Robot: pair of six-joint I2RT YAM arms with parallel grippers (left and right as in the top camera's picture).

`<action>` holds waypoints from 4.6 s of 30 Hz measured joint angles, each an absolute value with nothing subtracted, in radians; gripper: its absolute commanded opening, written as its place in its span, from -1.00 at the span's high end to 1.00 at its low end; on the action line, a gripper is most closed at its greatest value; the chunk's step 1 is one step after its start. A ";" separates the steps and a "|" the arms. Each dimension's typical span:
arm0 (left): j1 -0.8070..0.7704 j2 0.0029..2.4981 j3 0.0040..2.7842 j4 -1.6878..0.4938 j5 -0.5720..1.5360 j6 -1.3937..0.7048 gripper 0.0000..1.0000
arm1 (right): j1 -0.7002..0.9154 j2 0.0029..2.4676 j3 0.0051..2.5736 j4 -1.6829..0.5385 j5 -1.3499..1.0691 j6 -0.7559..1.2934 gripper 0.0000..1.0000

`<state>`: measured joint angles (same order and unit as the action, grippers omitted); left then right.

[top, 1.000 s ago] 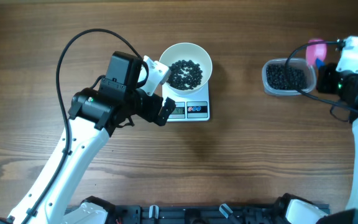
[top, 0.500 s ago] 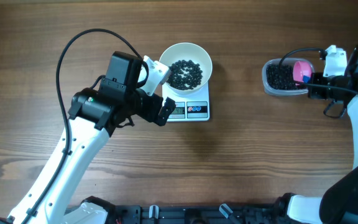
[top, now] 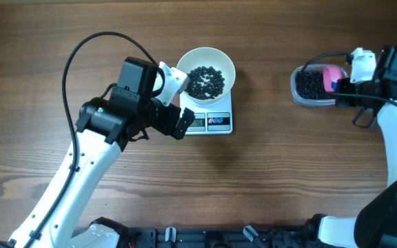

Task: Scoop item into bowl and weigh 150g on scale
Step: 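Move the empty scoop right back to the bean tub, then push the pink scoop into the black beans with the right gripper, then lift the filled scoop out of the tub with the right gripper, then carry the scoop left over the white bowl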

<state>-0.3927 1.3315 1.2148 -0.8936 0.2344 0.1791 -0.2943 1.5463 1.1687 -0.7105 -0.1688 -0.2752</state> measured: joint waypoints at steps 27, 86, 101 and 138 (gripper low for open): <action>-0.393 1.332 1.215 -0.894 0.234 0.179 -1.00 | -0.245 1.582 1.169 -0.783 -0.229 -0.297 0.91; -0.393 1.332 1.215 -0.894 0.234 0.179 -1.00 | -0.511 1.643 1.169 -0.850 -0.690 -0.233 0.91; -0.393 1.332 1.215 -0.894 0.234 0.179 -1.00 | -0.667 1.646 1.169 -0.825 -0.878 -0.059 0.91; -0.393 1.332 1.215 -0.894 0.234 0.179 -1.00 | -0.396 1.647 1.167 -0.626 -1.388 0.198 0.91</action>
